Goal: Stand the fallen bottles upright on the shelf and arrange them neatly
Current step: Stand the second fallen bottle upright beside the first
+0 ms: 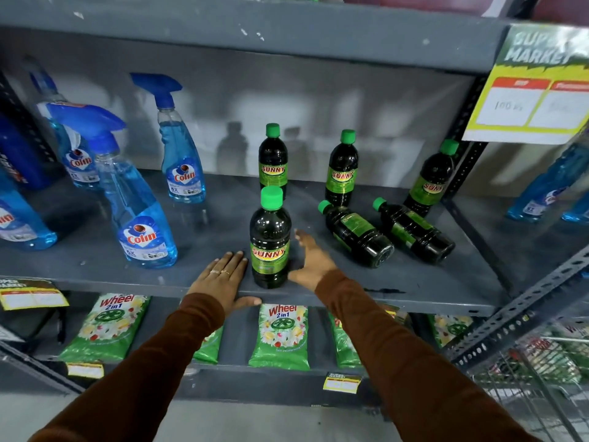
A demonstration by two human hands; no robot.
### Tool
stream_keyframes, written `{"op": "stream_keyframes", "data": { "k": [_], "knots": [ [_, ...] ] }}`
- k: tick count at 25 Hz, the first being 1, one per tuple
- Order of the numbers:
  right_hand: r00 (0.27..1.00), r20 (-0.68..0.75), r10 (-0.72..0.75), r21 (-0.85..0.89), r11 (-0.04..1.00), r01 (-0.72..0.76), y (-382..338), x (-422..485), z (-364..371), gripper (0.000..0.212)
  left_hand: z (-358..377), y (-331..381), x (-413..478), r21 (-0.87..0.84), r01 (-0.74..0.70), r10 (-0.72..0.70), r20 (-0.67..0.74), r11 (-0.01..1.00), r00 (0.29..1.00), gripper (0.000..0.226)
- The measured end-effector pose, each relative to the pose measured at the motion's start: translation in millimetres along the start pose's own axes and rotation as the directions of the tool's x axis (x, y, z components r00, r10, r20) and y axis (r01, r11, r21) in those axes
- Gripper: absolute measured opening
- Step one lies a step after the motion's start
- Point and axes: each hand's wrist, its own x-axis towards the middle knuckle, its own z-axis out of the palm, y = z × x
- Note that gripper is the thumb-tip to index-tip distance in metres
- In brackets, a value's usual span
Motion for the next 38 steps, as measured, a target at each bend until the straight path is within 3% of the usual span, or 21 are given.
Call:
{"op": "stream_keyframes", "data": {
  "k": [2, 3, 5, 6, 8, 11, 14, 16, 18, 23, 26, 28, 31, 33, 38],
  "knots": [
    [0.963, -0.249, -0.101, -0.367, 0.930, 0.002, 12.4, 7.9, -30.5, 0.065, 1.2, 4.2, 0.1, 0.005, 0.029, -0.029, -0.015, 1.000, 0.999, 0.142],
    [0.931, -0.353, -0.087, -0.517, 0.848, -0.117, 18.3, 13.3, -44.9, 0.059, 1.3, 5.5, 0.3, 0.010, 0.040, -0.040, -0.020, 0.999, 0.999, 0.141],
    [0.872, -0.471, 0.135, -0.605, 0.670, -0.430, 23.6, 19.3, -64.0, 0.058, 0.7, 5.9, 1.3, 0.022, 0.050, -0.050, -0.006, 0.998, 0.999, 0.140],
    [0.852, -0.470, 0.230, -0.606, 0.617, -0.501, 26.7, 20.7, -68.0, 0.059, 0.1, 5.7, 2.0, 0.026, 0.053, -0.053, 0.003, 0.998, 0.999, 0.140],
    [0.867, -0.435, 0.245, -0.621, 0.616, -0.486, 34.2, 23.3, -70.8, 0.066, -0.7, 6.2, 3.4, 0.026, 0.063, -0.064, 0.004, 0.998, 0.998, 0.140],
    [0.865, -0.478, 0.155, -0.466, 0.790, -0.398, 37.2, 23.3, -75.7, 0.076, -0.3, 5.9, 2.4, 0.028, 0.068, -0.068, 0.001, 0.997, 0.998, 0.140],
    [0.812, -0.575, 0.104, -0.061, 0.984, -0.169, 42.4, 21.8, -68.2, 0.081, 0.5, 7.4, 1.9, 0.039, 0.066, -0.066, 0.008, 0.997, 0.998, 0.141],
    [0.780, -0.615, 0.112, 0.190, 0.982, 0.009, 46.1, 16.5, -59.5, 0.081, 1.0, 7.4, 2.2, 0.042, 0.066, -0.066, 0.010, 0.997, 0.998, 0.142],
    [0.759, -0.628, 0.172, 0.296, 0.955, 0.029, 51.9, 11.3, -53.2, 0.080, 2.0, 6.7, 2.6, 0.029, 0.066, -0.067, 0.017, 0.997, 0.998, 0.140],
    [0.702, -0.687, 0.189, 0.184, 0.979, -0.084, 56.5, 11.2, -46.6, 0.082, 5.3, 5.2, 4.3, 0.037, 0.067, -0.068, 0.030, 0.997, 0.997, 0.138],
    [0.753, -0.624, 0.208, 0.314, 0.949, -0.003, 59.8, 12.3, -53.5, 0.078, 6.8, 4.1, 4.3, 0.032, 0.071, -0.072, 0.034, 0.997, 0.997, 0.137],
    [0.770, -0.597, 0.226, 0.382, 0.924, 0.025, 59.5, 12.5, -56.1, 0.091, 6.9, 3.5, 4.5, 0.026, 0.072, -0.073, 0.046, 0.997, 0.996, 0.138],
    [0.671, -0.705, 0.229, 0.249, 0.966, -0.067, 47.6, 16.2, -50.8, 0.118, 5.1, 4.0, 5.7, 0.019, 0.076, -0.076, 0.046, 0.997, 0.996, 0.141],
    [0.622, -0.758, 0.199, 0.161, 0.980, -0.118, 40.9, 17.4, -47.9, 0.115, 4.7, 5.1, 5.6, 0.015, 0.076, -0.077, 0.051, 0.997, 0.996, 0.142],
    [0.714, -0.676, 0.185, 0.289, 0.957, 0.026, 44.6, 15.9, -44.2, 0.104, 5.3, 4.3, 4.9, 0.008, 0.078, -0.078, 0.034, 0.997, 0.996, 0.142]
  ]
}}
